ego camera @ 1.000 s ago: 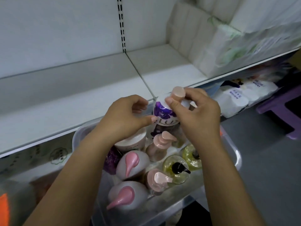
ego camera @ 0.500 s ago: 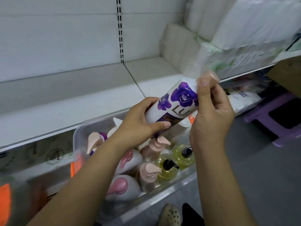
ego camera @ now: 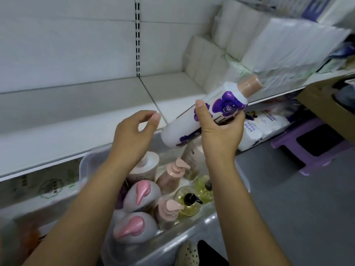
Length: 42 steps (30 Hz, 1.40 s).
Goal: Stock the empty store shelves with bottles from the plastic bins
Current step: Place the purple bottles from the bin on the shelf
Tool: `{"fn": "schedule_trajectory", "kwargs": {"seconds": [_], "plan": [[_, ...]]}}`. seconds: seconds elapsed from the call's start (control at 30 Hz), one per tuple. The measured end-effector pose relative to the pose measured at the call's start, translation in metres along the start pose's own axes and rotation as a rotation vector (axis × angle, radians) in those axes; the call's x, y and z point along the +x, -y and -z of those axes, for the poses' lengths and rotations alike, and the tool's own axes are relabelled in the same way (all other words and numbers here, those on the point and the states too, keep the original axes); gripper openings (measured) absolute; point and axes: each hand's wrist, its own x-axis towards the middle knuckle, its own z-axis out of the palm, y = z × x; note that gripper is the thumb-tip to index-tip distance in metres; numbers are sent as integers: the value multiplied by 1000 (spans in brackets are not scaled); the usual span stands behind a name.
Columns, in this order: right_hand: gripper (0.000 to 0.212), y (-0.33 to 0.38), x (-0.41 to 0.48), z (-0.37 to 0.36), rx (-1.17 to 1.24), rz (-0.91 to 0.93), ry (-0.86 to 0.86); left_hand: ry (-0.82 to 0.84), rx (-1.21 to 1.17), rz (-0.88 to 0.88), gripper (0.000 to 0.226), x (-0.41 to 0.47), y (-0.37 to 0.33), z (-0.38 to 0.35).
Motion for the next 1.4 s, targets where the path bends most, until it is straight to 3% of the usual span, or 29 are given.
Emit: {"fn": "schedule_trajectory", "kwargs": {"seconds": [0.1, 0.2, 0.43, 0.6, 0.77, 1.1, 1.4], "plan": [[60, -3, 31, -19, -59, 31, 7, 34, 273, 121, 53, 15, 25, 4], [71, -13, 59, -39, -176, 53, 42, 97, 442, 121, 61, 25, 43, 1], [85, -37, 95, -71, -358, 169, 217, 221, 555, 235, 71, 47, 65, 5], [115, -84, 91, -68, -477, 150, 307, 224, 587, 253, 69, 49, 62, 4], [110, -99, 114, -60, -524, 119, 357, 236, 620, 263, 67, 51, 63, 2], [99, -108, 162, -58, -503, 80, 230, 212, 667, 277, 68, 60, 58, -2], [107, -115, 175, -57, -533, 20, 188, 175, 615, 276, 61, 57, 55, 1]]}}
